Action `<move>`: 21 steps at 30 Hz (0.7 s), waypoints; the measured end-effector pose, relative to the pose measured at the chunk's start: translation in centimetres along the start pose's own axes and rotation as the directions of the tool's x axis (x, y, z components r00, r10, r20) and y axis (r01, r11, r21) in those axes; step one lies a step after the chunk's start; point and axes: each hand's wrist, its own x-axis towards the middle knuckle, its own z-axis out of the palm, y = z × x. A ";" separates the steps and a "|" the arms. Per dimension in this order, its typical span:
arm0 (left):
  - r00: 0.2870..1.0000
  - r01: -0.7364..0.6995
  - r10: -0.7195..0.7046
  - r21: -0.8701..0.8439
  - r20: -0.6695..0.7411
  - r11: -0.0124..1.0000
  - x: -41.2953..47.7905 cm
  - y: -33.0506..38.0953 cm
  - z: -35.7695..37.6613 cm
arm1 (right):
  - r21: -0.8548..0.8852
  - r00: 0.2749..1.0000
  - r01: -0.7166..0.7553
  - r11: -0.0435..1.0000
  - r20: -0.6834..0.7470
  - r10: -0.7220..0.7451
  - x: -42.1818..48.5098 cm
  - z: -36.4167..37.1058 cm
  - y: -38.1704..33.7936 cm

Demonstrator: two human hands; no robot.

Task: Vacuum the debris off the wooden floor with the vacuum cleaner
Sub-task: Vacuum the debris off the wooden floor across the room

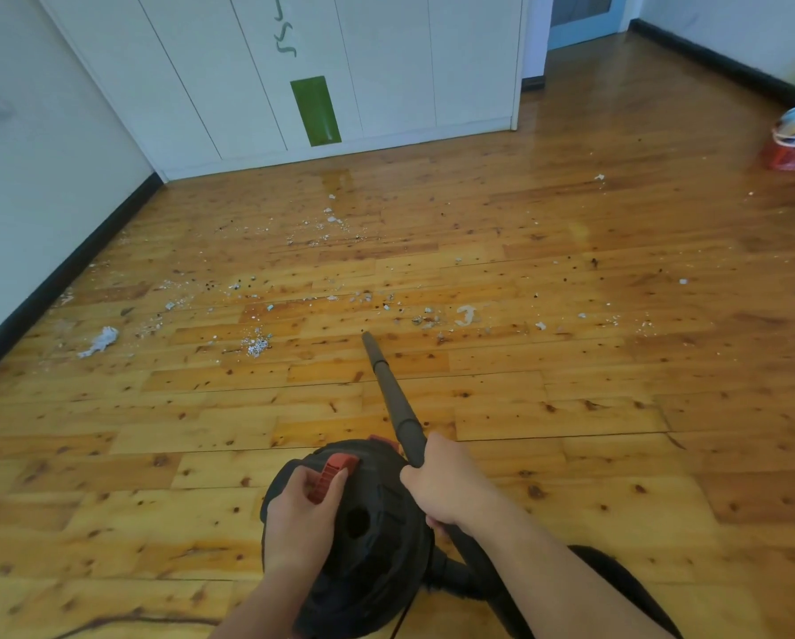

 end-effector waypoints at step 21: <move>1.000 0.013 -0.013 0.004 0.019 1.000 0.2 -0.1 -0.2 | -0.028 0.998 -0.020 0.999 -0.060 0.018 0.6 -0.6 -0.1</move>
